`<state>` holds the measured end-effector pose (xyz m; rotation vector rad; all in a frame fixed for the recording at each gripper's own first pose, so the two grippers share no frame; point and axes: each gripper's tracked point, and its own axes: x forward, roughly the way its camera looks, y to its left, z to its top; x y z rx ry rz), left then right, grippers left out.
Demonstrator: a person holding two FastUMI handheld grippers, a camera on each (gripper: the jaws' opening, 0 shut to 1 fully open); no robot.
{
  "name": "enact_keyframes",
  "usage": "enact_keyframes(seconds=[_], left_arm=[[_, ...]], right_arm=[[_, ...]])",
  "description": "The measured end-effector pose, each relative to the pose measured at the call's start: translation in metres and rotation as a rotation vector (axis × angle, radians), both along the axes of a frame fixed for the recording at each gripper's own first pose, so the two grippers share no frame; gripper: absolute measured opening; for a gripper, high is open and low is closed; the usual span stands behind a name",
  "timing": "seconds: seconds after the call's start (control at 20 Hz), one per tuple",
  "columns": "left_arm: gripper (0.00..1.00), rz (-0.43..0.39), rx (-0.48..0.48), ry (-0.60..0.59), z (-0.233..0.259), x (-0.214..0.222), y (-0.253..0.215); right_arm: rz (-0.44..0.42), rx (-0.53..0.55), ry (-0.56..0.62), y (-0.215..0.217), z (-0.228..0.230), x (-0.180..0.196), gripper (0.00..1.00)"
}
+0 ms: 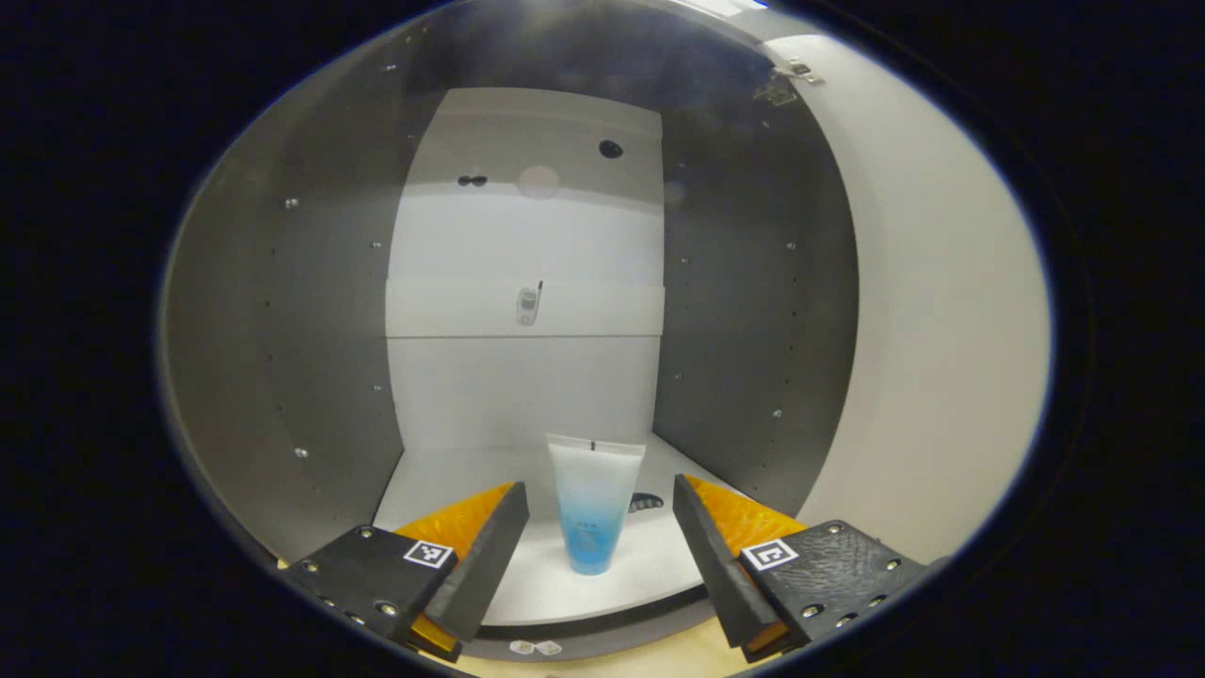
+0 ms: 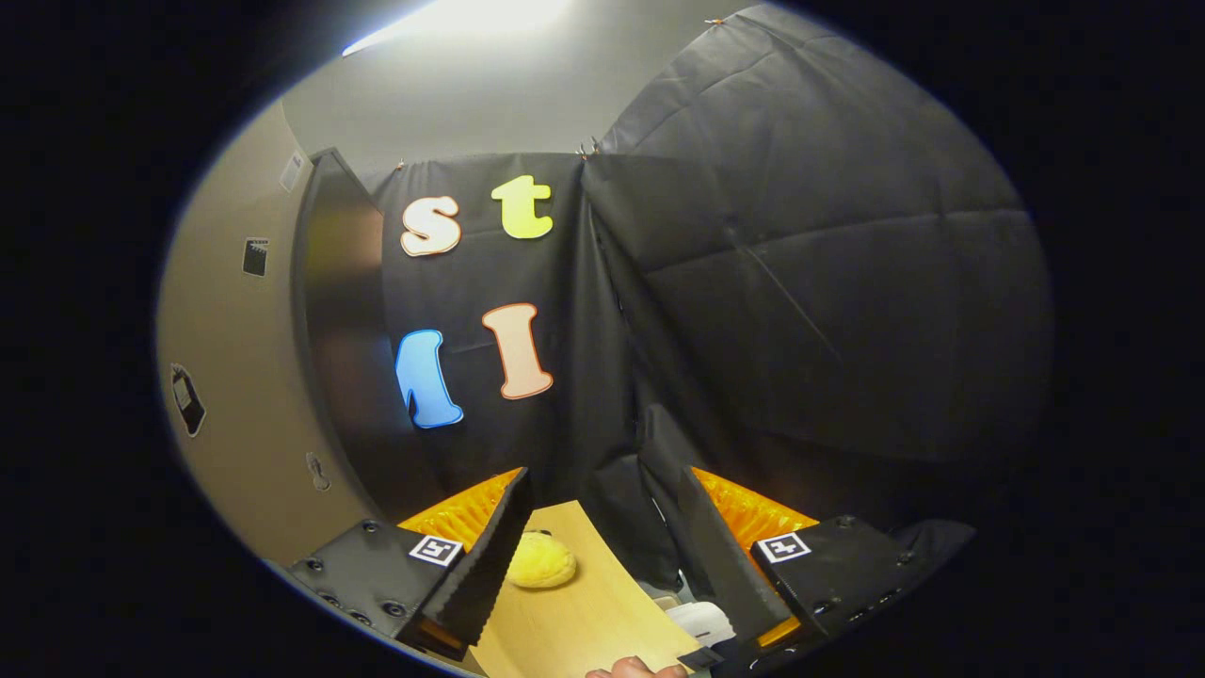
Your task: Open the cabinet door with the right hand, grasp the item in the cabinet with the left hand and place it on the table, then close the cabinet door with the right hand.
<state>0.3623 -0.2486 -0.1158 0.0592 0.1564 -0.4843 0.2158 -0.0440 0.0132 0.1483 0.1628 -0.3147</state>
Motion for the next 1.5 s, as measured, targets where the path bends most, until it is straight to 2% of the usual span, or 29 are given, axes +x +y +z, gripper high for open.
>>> enact_keyframes(seconds=[0.1,0.25,0.45,0.5,0.65,0.75,0.85,0.9,1.1,1.25,1.35,1.4,1.45,1.5], left_arm=[[0.95,0.013,-0.008,0.011,-0.008,0.009,-0.004],[0.9,0.018,-0.009,0.02,-0.015,0.017,-0.007],[0.65,0.016,0.006,0.003,-0.014,0.02,-0.007],[0.67,0.019,0.016,-0.008,-0.012,0.023,-0.006],[0.54,-0.012,0.021,-0.013,-0.014,0.021,-0.009],[0.52,-0.031,0.018,-0.014,-0.014,0.018,-0.012],[0.54,-0.038,0.029,-0.025,-0.013,0.012,-0.01],[0.46,-0.042,0.038,-0.031,-0.013,0.008,-0.009],[0.52,-0.087,0.015,-0.041,0.001,-0.021,-0.007],[0.49,-0.134,-0.015,-0.059,0.018,-0.05,0.0],[0.46,-0.155,-0.028,-0.073,0.029,-0.068,0.009],[0.48,-0.164,-0.035,-0.081,0.034,-0.077,0.015],[0.49,-0.17,-0.039,-0.086,0.037,-0.085,0.023],[0.49,-0.173,-0.04,-0.088,0.039,-0.093,0.031]], right_arm=[[-0.011,-0.015,0.027,-0.011,-0.005,0.001,1.0],[-0.017,0.0,0.029,-0.016,-0.008,0.004,0.98],[-0.026,-0.002,0.036,-0.019,-0.013,0.005,0.98],[-0.027,0.002,0.036,-0.019,-0.014,0.006,0.98],[-0.032,0.007,0.03,-0.018,-0.016,0.007,0.98],[-0.034,-0.001,0.029,-0.018,-0.016,0.008,0.98],[-0.03,-0.007,0.027,-0.016,-0.017,0.01,0.98],[-0.027,-0.008,0.028,-0.014,-0.017,0.011,0.98],[-0.035,0.011,0.011,-0.009,-0.015,0.005,0.98],[-0.072,0.009,-0.001,-0.007,-0.015,-0.012,0.92],[-0.095,0.003,-0.003,-0.004,-0.012,-0.028,0.92],[-0.111,-0.007,-0.003,-0.003,-0.009,-0.036,0.98],[-0.13,-0.02,-0.005,-0.005,-0.007,-0.044,0.92],[-0.143,-0.028,-0.01,-0.004,-0.004,-0.051,0.92]])
